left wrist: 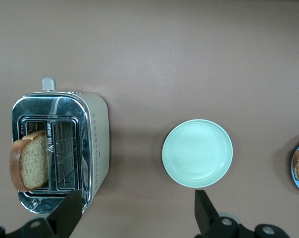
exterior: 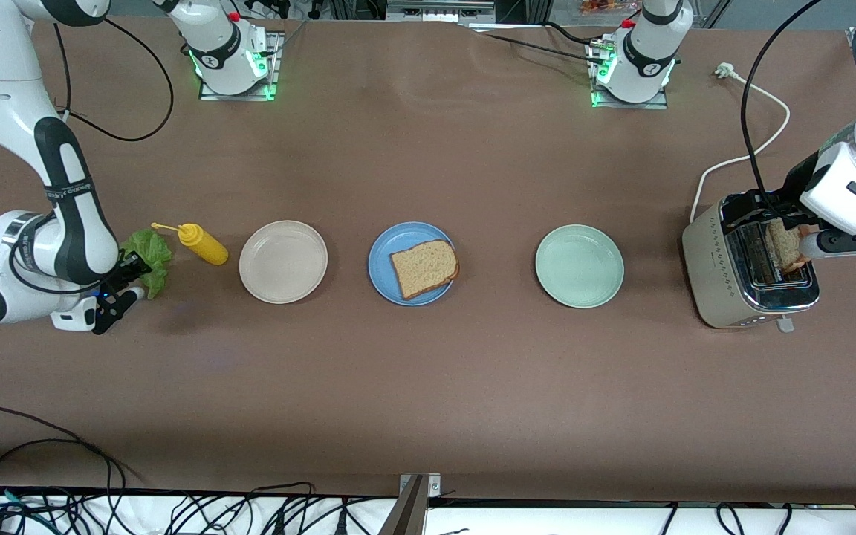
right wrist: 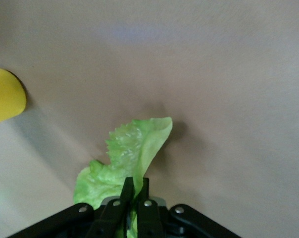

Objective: Make sandwich in blue plate with both arms
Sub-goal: 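Reach the lettuce with the right gripper while the left gripper returns, then grasp the green lettuce leaf and lift it with the right gripper, then carry the lettuce over the bread on the blue plate, then release the lettuce onto the bread and raise the right gripper, then move the right gripper to the yellow mustard bottle, then grasp the mustard bottle and lift it with the right gripper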

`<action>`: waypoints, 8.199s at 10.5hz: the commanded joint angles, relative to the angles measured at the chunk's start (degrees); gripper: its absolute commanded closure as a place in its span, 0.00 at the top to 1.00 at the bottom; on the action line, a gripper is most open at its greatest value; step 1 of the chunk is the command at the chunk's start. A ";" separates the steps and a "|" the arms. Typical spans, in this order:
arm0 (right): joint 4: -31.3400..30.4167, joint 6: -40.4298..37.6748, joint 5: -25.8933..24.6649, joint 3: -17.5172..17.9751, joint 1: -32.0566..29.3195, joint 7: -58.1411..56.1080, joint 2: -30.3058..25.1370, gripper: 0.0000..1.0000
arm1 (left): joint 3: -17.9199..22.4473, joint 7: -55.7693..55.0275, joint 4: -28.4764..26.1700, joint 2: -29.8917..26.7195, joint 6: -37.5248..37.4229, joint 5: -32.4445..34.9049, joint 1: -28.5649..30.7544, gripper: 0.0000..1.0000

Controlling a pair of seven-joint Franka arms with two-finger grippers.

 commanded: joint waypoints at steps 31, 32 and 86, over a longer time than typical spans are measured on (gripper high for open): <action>27.83 4.84 20.87 9.47 38.79 55.85 11.53 0.56 | -0.20 0.55 2.46 -1.18 -0.55 1.35 3.36 1.00; 27.56 9.13 19.65 9.30 39.23 54.98 11.63 1.00 | -0.20 0.55 2.46 -1.18 -0.55 1.35 3.36 1.00; -9.27 -22.74 43.28 -4.94 -0.75 -81.97 0.03 0.21 | 0.50 1.25 2.11 -0.13 0.33 0.39 4.50 1.00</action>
